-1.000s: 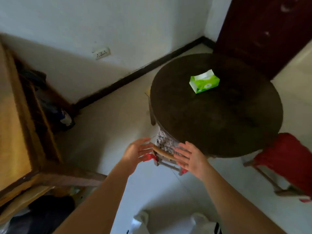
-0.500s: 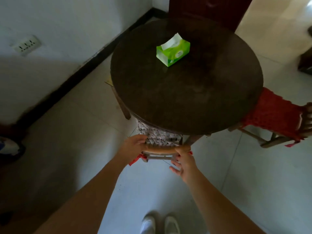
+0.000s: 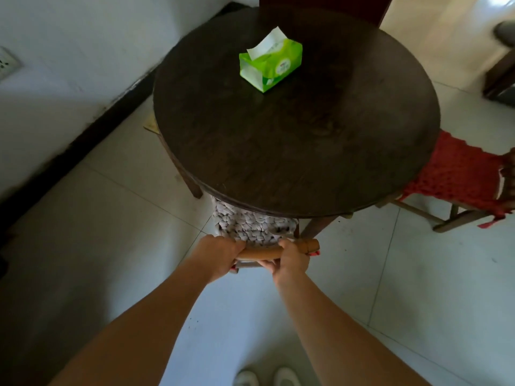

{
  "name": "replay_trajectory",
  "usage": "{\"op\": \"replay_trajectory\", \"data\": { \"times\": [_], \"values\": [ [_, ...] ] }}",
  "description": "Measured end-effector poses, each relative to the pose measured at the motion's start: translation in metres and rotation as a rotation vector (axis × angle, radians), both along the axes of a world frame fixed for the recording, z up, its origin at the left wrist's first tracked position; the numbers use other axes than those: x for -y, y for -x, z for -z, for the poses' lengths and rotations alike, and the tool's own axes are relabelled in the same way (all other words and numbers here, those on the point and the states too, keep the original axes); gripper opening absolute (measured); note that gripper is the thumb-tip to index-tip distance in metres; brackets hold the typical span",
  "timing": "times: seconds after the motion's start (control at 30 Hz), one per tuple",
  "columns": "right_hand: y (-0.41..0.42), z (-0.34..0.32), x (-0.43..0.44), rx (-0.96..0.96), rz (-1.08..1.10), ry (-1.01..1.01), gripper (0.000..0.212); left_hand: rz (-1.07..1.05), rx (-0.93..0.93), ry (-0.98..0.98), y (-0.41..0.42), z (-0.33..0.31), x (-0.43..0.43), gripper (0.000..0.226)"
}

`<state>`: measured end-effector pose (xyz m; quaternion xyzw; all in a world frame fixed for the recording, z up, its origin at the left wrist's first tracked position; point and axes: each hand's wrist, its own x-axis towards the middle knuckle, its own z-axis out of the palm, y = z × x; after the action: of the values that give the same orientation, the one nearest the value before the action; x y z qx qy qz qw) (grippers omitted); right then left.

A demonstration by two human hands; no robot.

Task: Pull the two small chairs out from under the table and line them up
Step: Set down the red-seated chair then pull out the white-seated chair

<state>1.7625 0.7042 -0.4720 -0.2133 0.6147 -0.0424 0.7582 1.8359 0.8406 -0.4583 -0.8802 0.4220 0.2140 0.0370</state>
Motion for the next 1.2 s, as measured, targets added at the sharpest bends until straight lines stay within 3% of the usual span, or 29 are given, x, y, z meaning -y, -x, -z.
{"op": "replay_trajectory", "data": {
  "times": [0.27,0.4,0.53,0.77,0.9,1.0,1.07,1.2],
  "values": [
    [0.062,-0.043,0.053,-0.096,-0.200,0.041,0.057,-0.017,-0.209,0.081,0.076,-0.043,0.032,0.026],
    [0.110,-0.069,0.077,-0.159,-0.337,0.066,0.073,-0.023,-0.395,0.076,0.133,-0.068,0.053,0.068],
    [0.168,-0.090,0.099,-0.157,-0.371,0.092,0.086,0.081,-0.301,-0.076,0.199,-0.082,0.077,0.039],
    [0.260,-0.111,0.168,-0.142,-0.325,0.186,0.056,0.109,-0.330,-0.099,0.275,-0.088,0.156,0.043],
    [0.309,-0.122,0.236,-0.120,-0.272,0.214,0.051,0.079,-0.522,-0.131,0.302,-0.100,0.237,0.040],
    [0.342,-0.126,0.301,-0.055,-0.318,0.260,0.037,0.022,-0.824,-0.170,0.323,-0.108,0.303,0.018],
    [0.357,-0.124,0.346,-0.040,-0.386,0.289,0.039,0.001,-0.932,-0.196,0.339,-0.108,0.350,0.018],
    [0.380,-0.116,0.436,-0.077,-0.590,0.353,0.064,-0.050,-1.002,-0.065,0.387,-0.088,0.430,0.044]
  ]
}}
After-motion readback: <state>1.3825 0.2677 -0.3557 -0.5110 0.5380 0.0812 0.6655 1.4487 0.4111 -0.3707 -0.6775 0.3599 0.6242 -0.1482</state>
